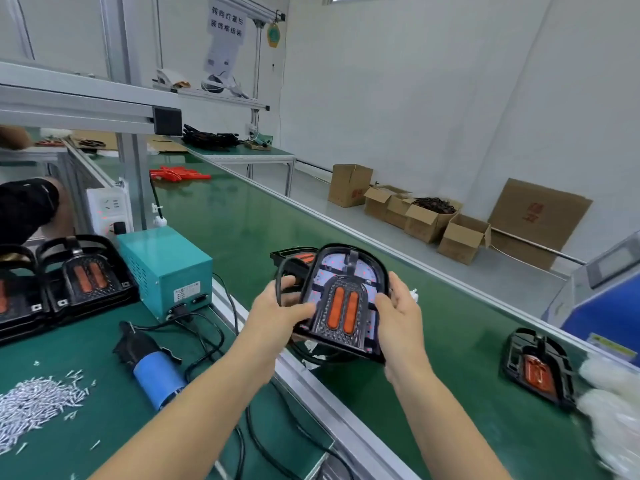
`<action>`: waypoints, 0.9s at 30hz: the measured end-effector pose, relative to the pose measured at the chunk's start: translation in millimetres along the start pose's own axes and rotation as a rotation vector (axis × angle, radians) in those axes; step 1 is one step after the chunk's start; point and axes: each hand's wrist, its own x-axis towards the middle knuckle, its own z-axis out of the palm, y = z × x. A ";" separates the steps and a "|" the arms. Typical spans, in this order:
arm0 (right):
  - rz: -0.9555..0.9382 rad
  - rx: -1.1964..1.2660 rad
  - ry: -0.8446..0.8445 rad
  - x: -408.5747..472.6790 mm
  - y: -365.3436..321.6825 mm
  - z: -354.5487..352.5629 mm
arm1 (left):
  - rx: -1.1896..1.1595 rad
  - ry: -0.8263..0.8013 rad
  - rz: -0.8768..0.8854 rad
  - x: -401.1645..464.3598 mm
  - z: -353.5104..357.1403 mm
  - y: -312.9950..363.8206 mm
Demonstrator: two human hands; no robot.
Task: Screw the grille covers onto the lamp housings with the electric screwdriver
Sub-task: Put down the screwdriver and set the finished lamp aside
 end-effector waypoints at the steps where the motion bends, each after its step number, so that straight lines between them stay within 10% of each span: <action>1: 0.027 0.001 0.043 1.6 3.5 -10.4 | -0.004 -0.035 -0.008 -1.5 9.8 -1.8; 9: 0.143 -0.315 0.192 -3.4 35.6 -70.7 | 0.163 -0.223 -0.032 -12.5 72.3 -15.5; 21: 0.197 -1.327 -0.134 -6.4 35.5 -73.7 | 0.356 -0.069 -0.045 -16.1 79.6 -47.5; 27: -0.165 -0.955 -0.230 -28.9 26.9 -59.2 | 0.179 -0.076 -0.044 -14.1 81.3 -42.3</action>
